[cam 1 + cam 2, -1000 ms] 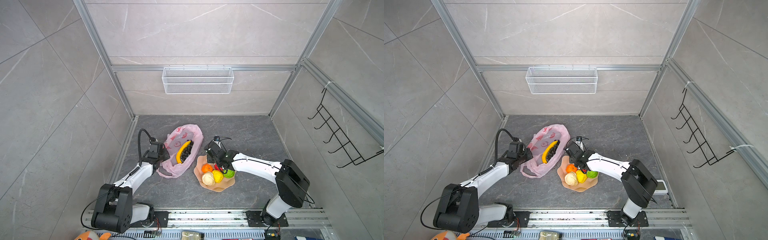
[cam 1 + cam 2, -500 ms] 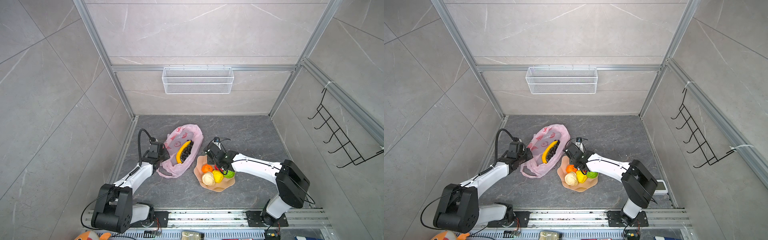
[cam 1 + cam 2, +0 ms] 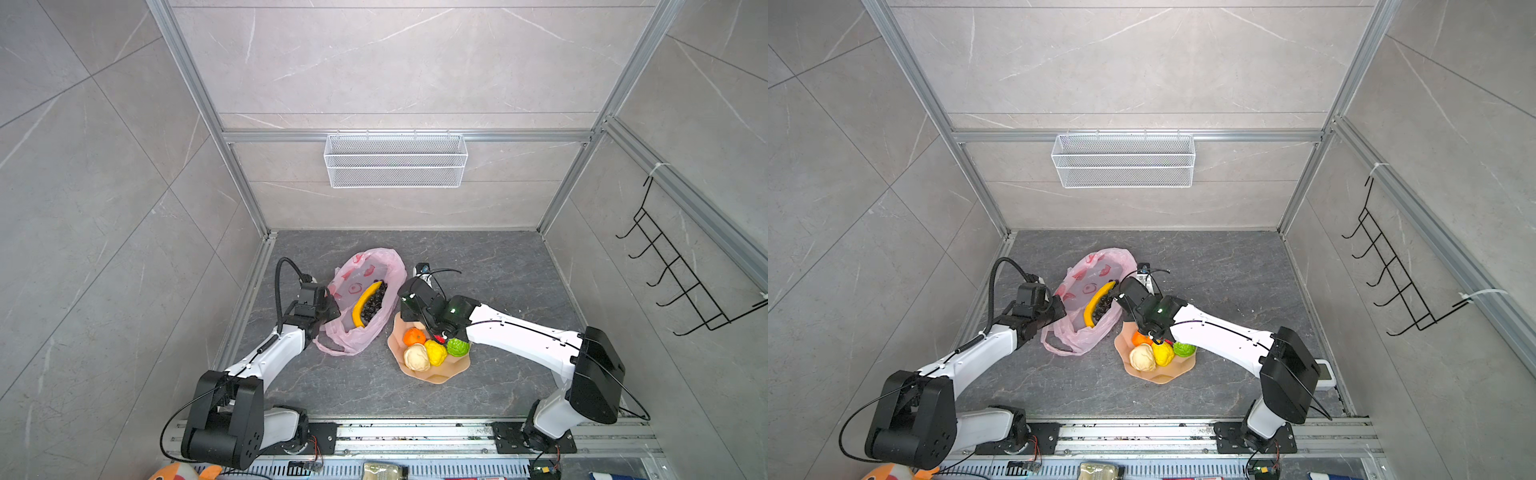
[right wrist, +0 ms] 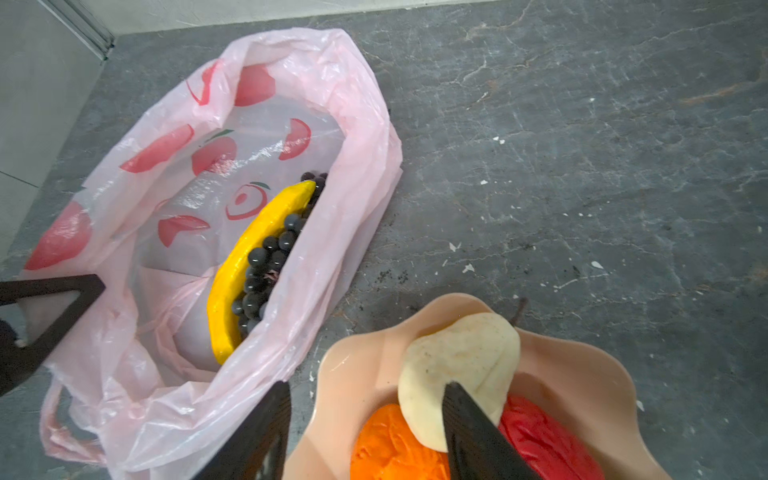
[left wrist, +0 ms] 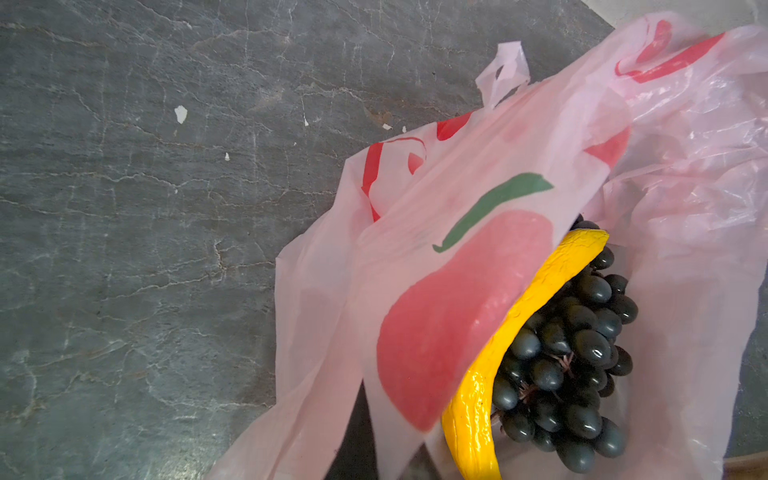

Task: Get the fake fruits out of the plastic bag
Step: 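Reach the right gripper back into the bag toward the yellow banana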

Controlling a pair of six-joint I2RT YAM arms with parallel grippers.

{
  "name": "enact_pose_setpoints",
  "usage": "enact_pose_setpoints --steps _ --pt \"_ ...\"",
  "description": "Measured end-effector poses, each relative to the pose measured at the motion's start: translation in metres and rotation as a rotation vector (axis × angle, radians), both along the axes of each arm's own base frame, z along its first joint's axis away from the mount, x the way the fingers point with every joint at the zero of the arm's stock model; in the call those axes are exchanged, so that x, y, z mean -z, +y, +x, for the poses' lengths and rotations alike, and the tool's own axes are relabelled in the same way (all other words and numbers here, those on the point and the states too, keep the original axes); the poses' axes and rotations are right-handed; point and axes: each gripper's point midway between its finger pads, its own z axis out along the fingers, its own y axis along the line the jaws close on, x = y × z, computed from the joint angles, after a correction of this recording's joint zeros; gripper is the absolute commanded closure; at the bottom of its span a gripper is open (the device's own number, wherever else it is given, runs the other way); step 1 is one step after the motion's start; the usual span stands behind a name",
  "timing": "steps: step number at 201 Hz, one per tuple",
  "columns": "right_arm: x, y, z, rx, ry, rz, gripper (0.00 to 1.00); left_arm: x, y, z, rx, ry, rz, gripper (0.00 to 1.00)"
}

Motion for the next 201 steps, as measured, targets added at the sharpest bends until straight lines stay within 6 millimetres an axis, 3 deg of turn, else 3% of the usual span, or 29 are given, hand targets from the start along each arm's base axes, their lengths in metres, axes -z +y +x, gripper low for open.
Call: enact_pose_setpoints --steps 40,71,95,149,201 --pt "0.005 0.049 -0.001 -0.077 0.047 0.076 0.41 -0.001 -0.004 0.0 0.01 -0.006 -0.003 1.0" --pt "0.026 0.096 -0.003 -0.128 0.123 0.116 0.42 -0.005 -0.01 0.0 0.03 -0.019 -0.013 1.0" --pt "0.044 0.12 0.003 -0.129 0.167 0.14 0.45 -0.009 -0.013 0.001 0.039 -0.037 -0.021 1.0" --pt "0.064 0.147 0.019 -0.071 0.205 0.176 0.46 -0.011 -0.012 -0.001 0.038 -0.048 -0.023 1.0" --pt "0.077 0.158 0.03 -0.019 0.219 0.17 0.47 -0.011 -0.012 -0.001 0.038 -0.05 -0.023 1.0"
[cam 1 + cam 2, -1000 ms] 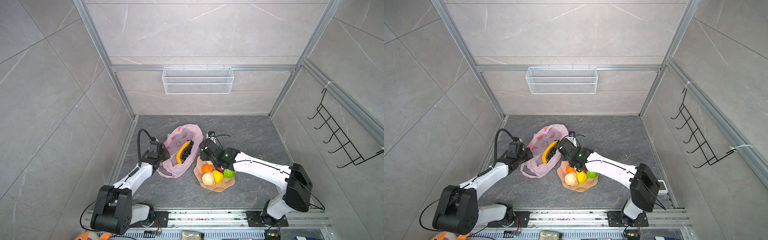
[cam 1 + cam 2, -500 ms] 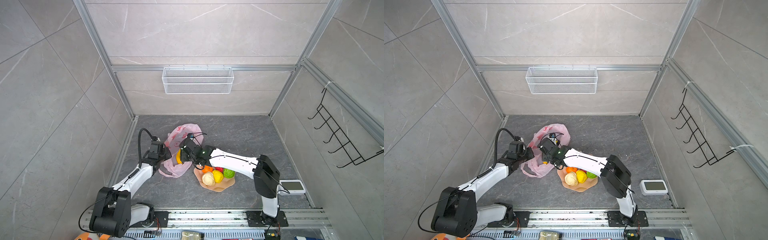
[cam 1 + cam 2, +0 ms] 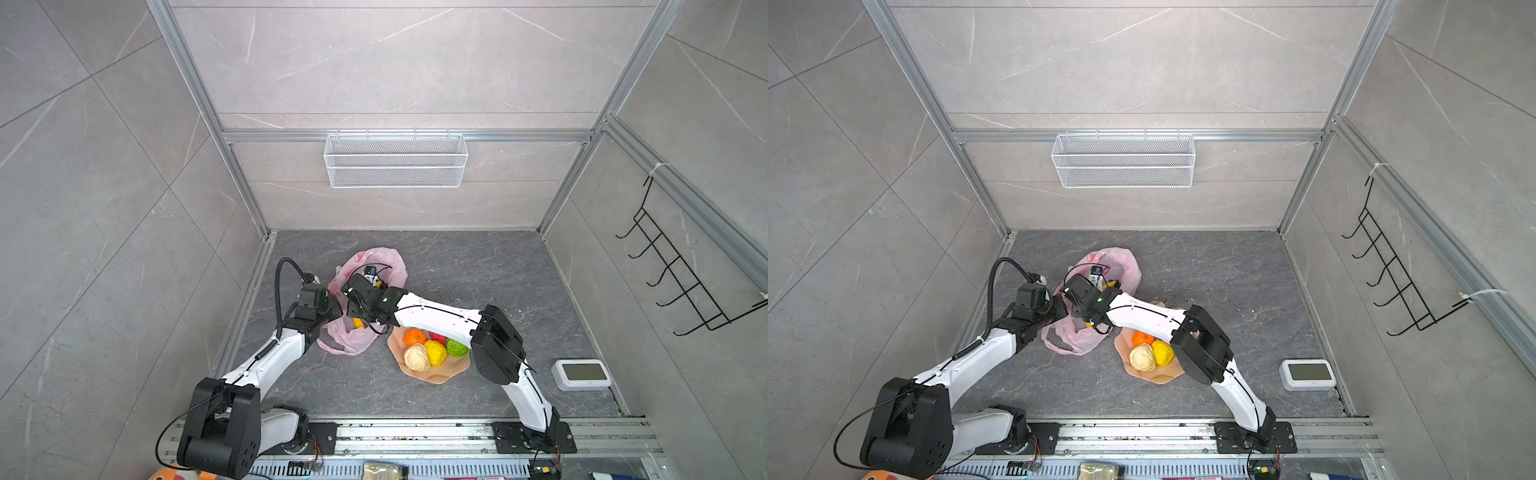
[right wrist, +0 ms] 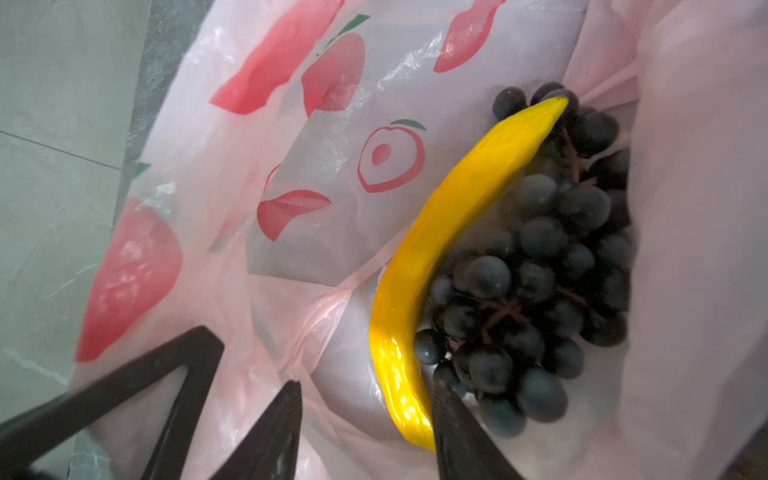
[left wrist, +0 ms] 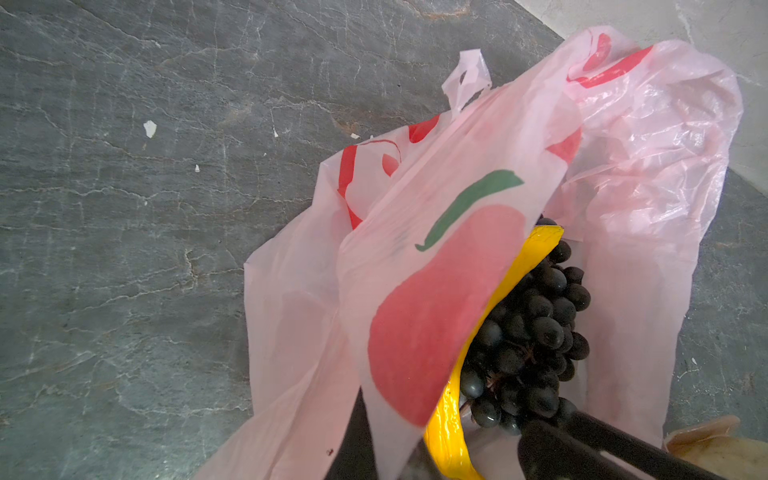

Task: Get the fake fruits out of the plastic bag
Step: 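Reach the right gripper back into the bag toward the yellow banana, then close the right gripper on the yellow banana beside the grapes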

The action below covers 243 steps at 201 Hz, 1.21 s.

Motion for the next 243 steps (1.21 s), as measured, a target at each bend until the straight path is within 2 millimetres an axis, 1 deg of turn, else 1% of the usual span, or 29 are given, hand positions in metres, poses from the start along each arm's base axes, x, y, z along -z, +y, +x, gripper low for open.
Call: enact_pose_setpoints --steps 50,81,134,163,201,220,243 --pt "0.019 0.011 0.009 0.023 0.027 -0.028 0.51 -0.002 0.001 -0.002 -0.001 -0.011 -0.003 1.0" --pt "0.031 0.016 0.012 0.036 0.048 -0.049 0.51 -0.003 0.001 -0.002 -0.001 -0.014 -0.004 1.0" --pt "0.048 0.012 0.016 0.059 0.074 -0.094 0.51 -0.004 0.001 -0.002 -0.002 -0.019 -0.006 1.0" --pt "0.053 0.01 0.022 0.07 0.082 -0.104 0.51 -0.005 0.001 -0.002 -0.002 -0.02 -0.007 1.0" --pt "0.055 0.011 0.028 0.08 0.086 -0.106 0.52 -0.006 0.001 -0.003 -0.002 -0.023 -0.007 1.0" --pt "0.056 0.015 0.031 0.08 0.083 -0.103 0.53 -0.005 0.001 -0.003 -0.002 -0.022 -0.007 1.0" --pt "0.063 0.017 0.033 0.081 0.089 -0.112 0.52 -0.004 0.001 -0.004 -0.002 -0.02 -0.006 1.0"
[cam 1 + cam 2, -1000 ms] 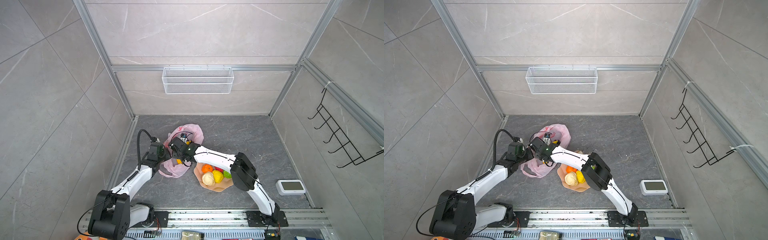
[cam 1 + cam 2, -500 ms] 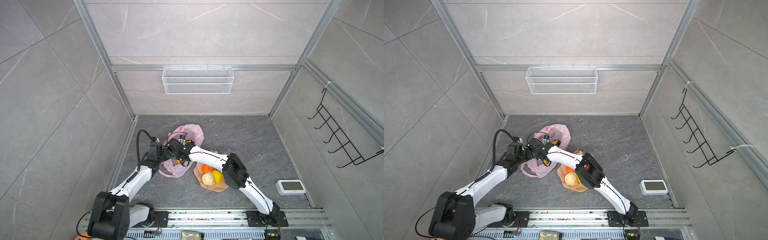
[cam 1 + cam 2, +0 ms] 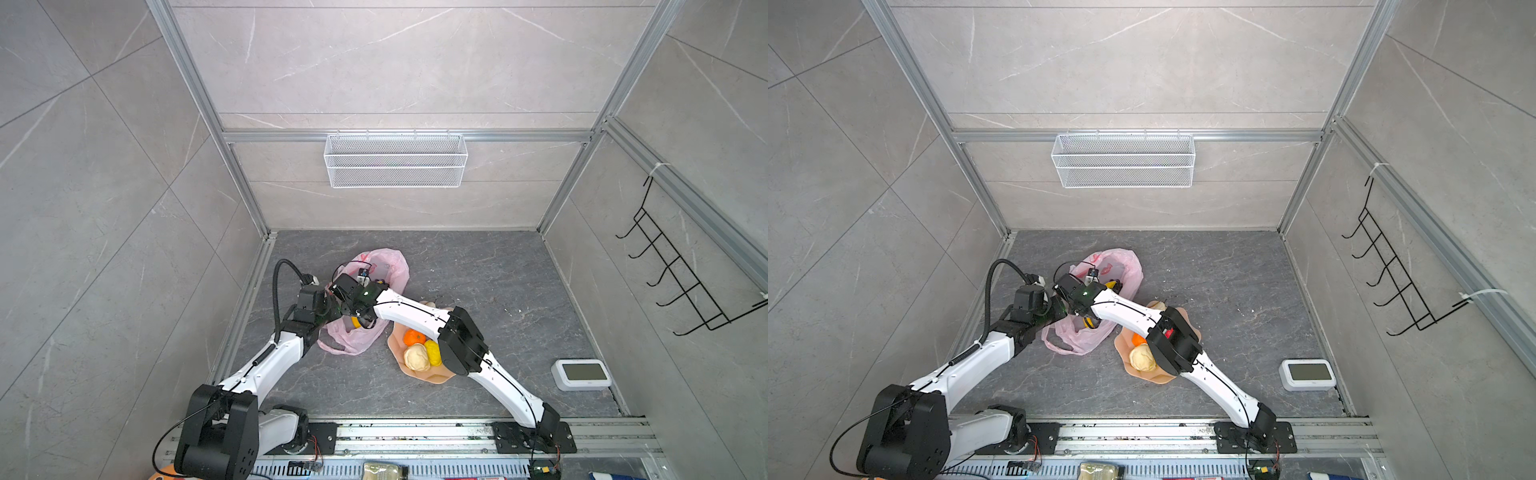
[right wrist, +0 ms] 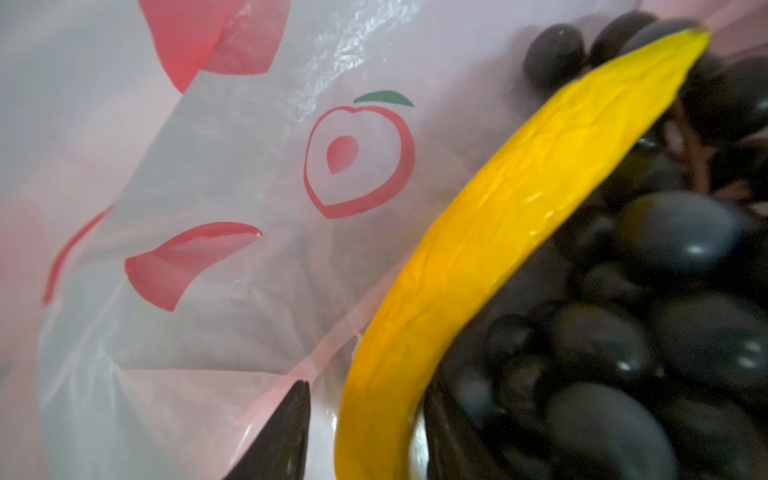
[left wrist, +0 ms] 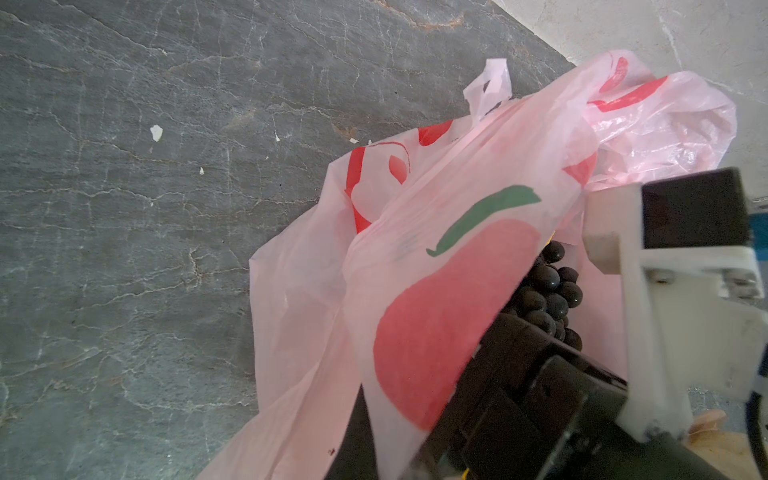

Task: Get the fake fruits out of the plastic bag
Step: 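Close the right gripper on the yellow banana beside the grapes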

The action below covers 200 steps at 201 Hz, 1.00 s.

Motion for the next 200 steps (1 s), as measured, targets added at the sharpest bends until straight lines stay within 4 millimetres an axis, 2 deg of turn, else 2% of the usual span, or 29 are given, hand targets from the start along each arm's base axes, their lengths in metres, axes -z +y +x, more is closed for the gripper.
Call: enact_pose_setpoints --steps 46,108,142,168,200 --pt "0.011 0.003 0.005 0.005 0.01 -0.015 0.53 -0.001 0.0 -0.001 -0.001 -0.003 -0.001 1.0" --pt "0.015 -0.004 0.013 0.032 0.013 -0.02 0.76 -0.002 0.001 0.0 -0.003 -0.01 0.0 1.0" --pt "0.013 -0.004 0.009 0.004 0.009 -0.019 0.8 -0.002 0.004 0.0 -0.017 -0.013 0.012 1.0" --pt "0.005 -0.004 -0.004 -0.037 0.012 -0.006 0.8 0.002 0.005 0.001 -0.02 -0.001 0.017 1.0" --pt "-0.024 -0.001 -0.018 -0.091 -0.008 0.067 0.8 0.006 0.004 0.0 -0.02 0.012 0.02 1.0"
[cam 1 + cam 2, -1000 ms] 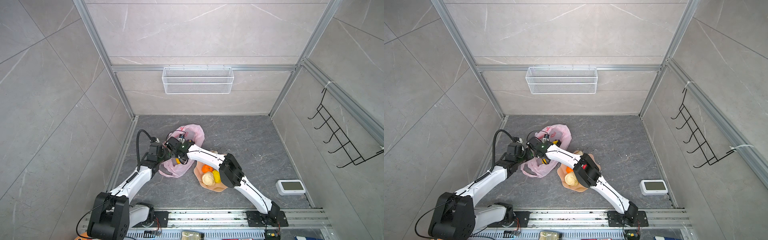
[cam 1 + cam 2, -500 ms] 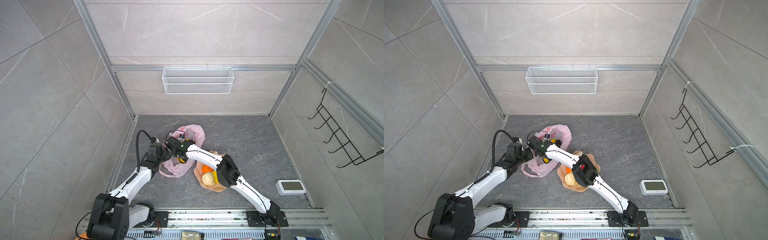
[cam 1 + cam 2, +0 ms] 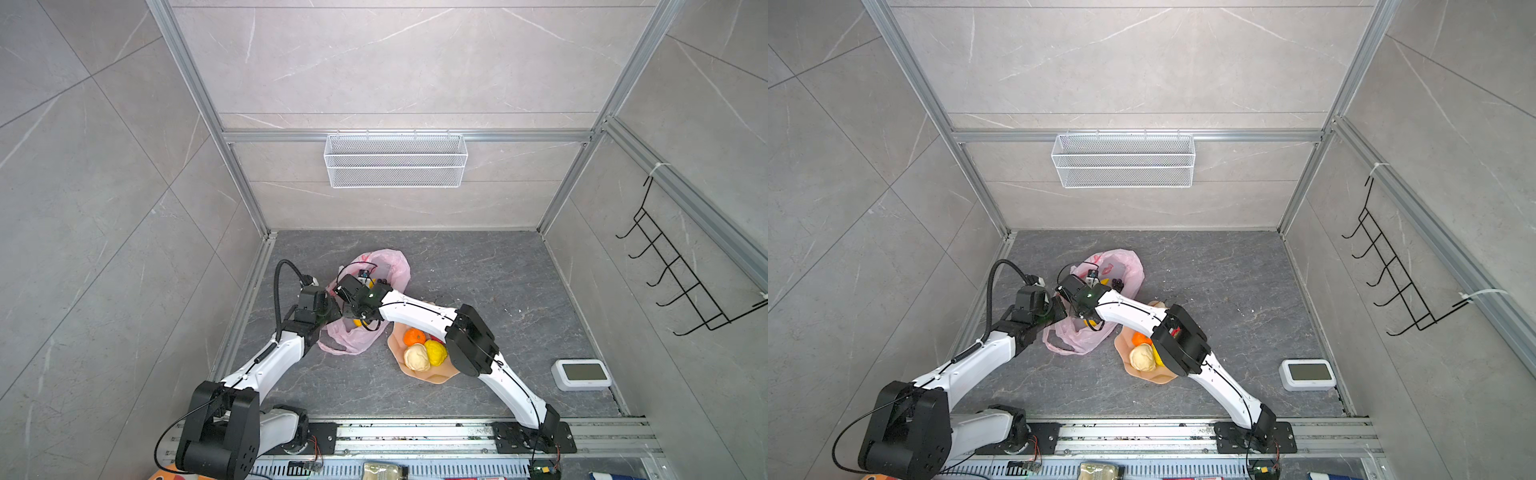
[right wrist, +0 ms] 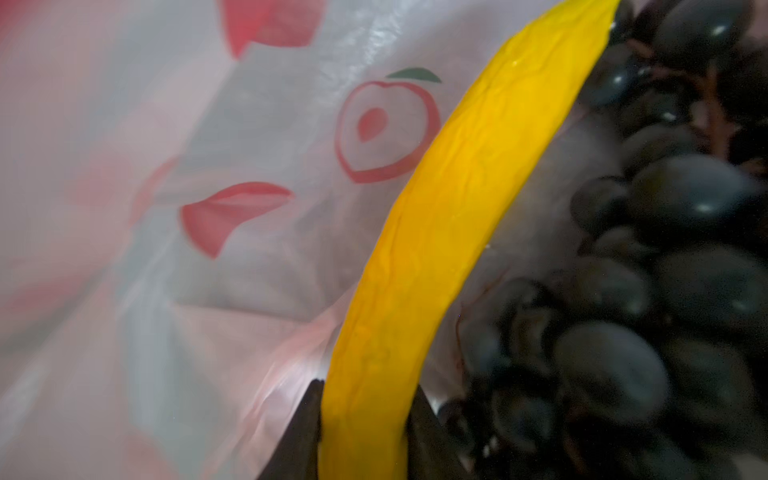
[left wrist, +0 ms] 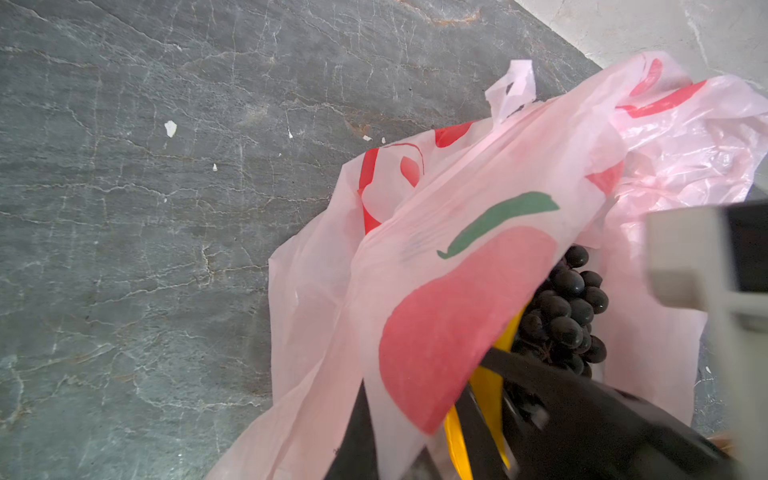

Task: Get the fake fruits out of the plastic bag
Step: 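Lift the banana out of the bag and carry it over the bowl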

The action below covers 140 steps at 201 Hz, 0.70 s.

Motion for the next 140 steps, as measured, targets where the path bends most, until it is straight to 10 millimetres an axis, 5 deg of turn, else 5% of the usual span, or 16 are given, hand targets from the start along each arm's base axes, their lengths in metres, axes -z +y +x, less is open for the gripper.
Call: enact_pose_setpoints --steps 57,140 --pt "-0.046 0.004 -0.005 -0.05 -0.058 0.106 0.8 0.0 0.0 0.0 0.0 0.001 -0.001 1.0" --pt "-0.085 -0.052 -0.046 -0.06 -0.101 0.093 0.8 0.0 0.0 0.0 -0.001 0.001 -0.001 1.0"
